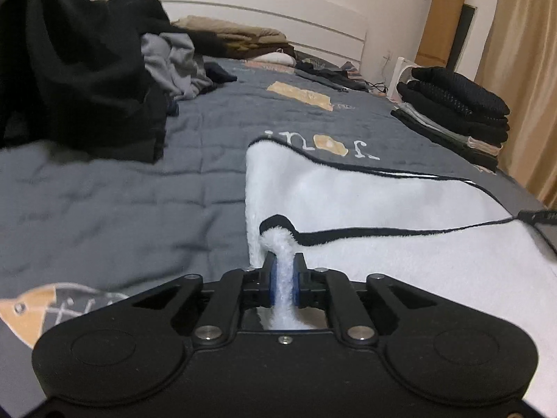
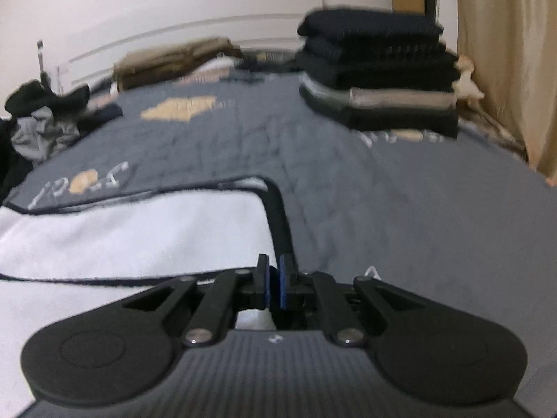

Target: Fold clothes

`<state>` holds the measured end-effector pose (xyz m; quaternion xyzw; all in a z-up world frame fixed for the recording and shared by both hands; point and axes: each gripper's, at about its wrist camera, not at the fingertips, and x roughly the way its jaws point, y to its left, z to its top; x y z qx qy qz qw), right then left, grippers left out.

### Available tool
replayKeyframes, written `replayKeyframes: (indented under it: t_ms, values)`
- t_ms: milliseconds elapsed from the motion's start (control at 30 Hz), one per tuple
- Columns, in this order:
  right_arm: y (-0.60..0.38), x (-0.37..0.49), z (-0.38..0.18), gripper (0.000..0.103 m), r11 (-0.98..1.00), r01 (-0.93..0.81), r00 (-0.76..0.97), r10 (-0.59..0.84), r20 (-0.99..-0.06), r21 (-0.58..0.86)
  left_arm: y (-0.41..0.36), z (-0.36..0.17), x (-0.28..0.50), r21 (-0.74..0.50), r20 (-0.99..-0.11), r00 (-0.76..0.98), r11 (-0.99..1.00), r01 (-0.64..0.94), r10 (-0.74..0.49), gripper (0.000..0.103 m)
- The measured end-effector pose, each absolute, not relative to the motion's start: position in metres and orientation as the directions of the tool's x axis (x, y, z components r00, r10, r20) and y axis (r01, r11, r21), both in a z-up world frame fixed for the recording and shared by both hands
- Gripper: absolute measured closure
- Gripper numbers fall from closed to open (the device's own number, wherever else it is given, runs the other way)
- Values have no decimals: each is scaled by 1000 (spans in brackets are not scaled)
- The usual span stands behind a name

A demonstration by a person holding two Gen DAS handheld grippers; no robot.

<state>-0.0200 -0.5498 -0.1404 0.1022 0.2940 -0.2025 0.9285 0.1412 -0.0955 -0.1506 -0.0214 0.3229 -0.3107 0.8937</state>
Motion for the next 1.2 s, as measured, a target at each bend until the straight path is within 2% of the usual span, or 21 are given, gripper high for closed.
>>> replayKeyframes:
  t_ms: [67,133,167,200,233,267,300,333,400,633,733,833,867,900,1000,1100,1200]
  values:
    - [-551,-20,-139,94,898,432,734,-300,-609,79,-87,-147,145,-293,-557,588,801,521,-587,87]
    - [-553,-23,-133,92,901,424,728,-281,-625,89,-82,-145,149,-332,-559,577,798,503,-596,77]
    - [-553,-27,-130,88,906,414,726,-271,-632,87,-80,-146,149,-343,-562,570,795,500,-600,69]
    - [-554,-30,-127,82,911,404,724,-262,-638,84,-80,-146,148,-341,-562,568,794,503,-601,66]
    - [-555,-34,-124,78,914,398,725,-261,-637,78,-80,-146,147,-338,-562,568,794,506,-601,66]
    - [-556,-37,-123,67,919,386,726,-251,-640,78,-81,-146,147,-331,-563,566,791,514,-603,66]
    - [-558,-39,-121,62,924,374,726,-241,-644,77,-82,-146,146,-325,-563,563,789,522,-604,66]
    - [-558,-39,-122,58,930,360,722,-225,-654,77,-83,-146,145,-318,-564,561,786,530,-606,66]
    - [-556,-38,-126,57,937,343,716,-217,-663,62,-86,-145,142,-304,-565,560,784,542,-606,66]
    - [-552,-29,-141,58,945,319,693,-187,-696,65,-91,-148,138,-271,-574,554,778,567,-603,66]
    - [-553,-31,-141,64,939,332,698,-180,-693,91,-92,-151,140,-296,-586,537,778,554,-606,61]
    - [-558,-32,-142,81,927,355,700,-176,-692,122,-91,-151,139,-298,-581,539,776,556,-610,59]
    - [-559,-33,-141,86,925,355,705,-169,-689,136,-90,-149,137,-285,-572,552,778,560,-607,63]
    - [-560,-33,-139,89,924,355,709,-166,-685,144,-90,-146,136,-270,-561,566,780,564,-604,76]
    - [-558,-35,-132,91,923,356,730,-174,-661,149,-89,-138,132,-226,-528,608,788,573,-593,86]
    - [-557,-35,-125,92,921,359,747,-187,-638,151,-84,-126,130,-192,-486,656,803,564,-577,95]
    - [-556,-34,-119,92,916,368,761,-198,-618,160,-78,-118,136,-244,-471,648,794,557,-599,96]
